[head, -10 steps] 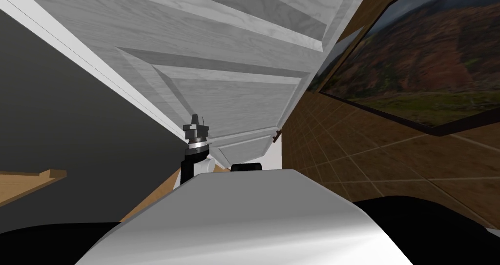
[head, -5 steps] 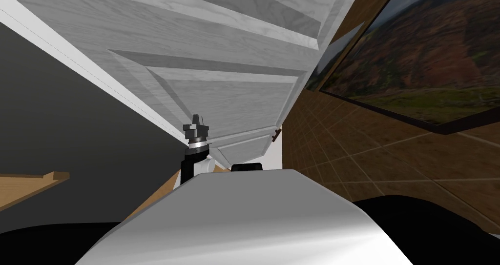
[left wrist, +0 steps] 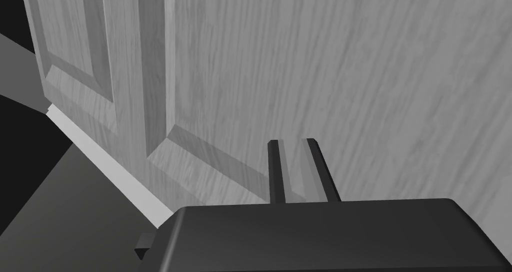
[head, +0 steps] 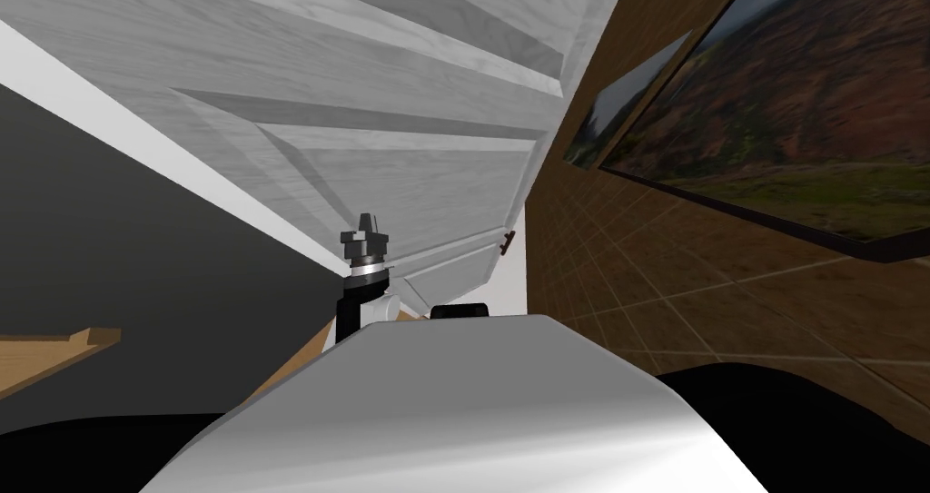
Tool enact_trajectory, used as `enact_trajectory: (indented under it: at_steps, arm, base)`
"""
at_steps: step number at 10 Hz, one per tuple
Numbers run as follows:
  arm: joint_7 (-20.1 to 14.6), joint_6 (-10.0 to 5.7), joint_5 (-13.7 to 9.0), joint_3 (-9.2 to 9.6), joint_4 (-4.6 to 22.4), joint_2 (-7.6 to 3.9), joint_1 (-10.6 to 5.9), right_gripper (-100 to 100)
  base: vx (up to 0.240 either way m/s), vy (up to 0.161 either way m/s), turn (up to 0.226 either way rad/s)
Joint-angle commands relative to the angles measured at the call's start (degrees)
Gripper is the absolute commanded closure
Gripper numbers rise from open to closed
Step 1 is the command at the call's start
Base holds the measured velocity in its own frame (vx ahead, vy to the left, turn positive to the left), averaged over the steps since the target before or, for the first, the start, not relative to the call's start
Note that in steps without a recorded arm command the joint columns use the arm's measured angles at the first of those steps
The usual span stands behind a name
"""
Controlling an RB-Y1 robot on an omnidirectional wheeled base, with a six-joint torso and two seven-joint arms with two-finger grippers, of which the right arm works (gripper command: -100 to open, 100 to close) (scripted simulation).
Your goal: Push the door open
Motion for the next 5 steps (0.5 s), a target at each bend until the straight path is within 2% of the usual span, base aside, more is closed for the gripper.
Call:
enact_trajectory:
  at_steps: [1,2,5]
  arm:
    - [-0.17,-0.18,0.16,0.39,-0.73,0.24,-1.7,-100]
    - [-0.17,-0.18,0.16,0.39,-0.73,0.24,-1.61,-100]
    - [-0.17,-0.18,0.16,0.39,-0.73,0.24,-1.7,-100]
  base:
    - [0.074,-0.02,-0.088]
    - [0.053,-0.032,-0.076]
    - [-0.006,0.005,0.015]
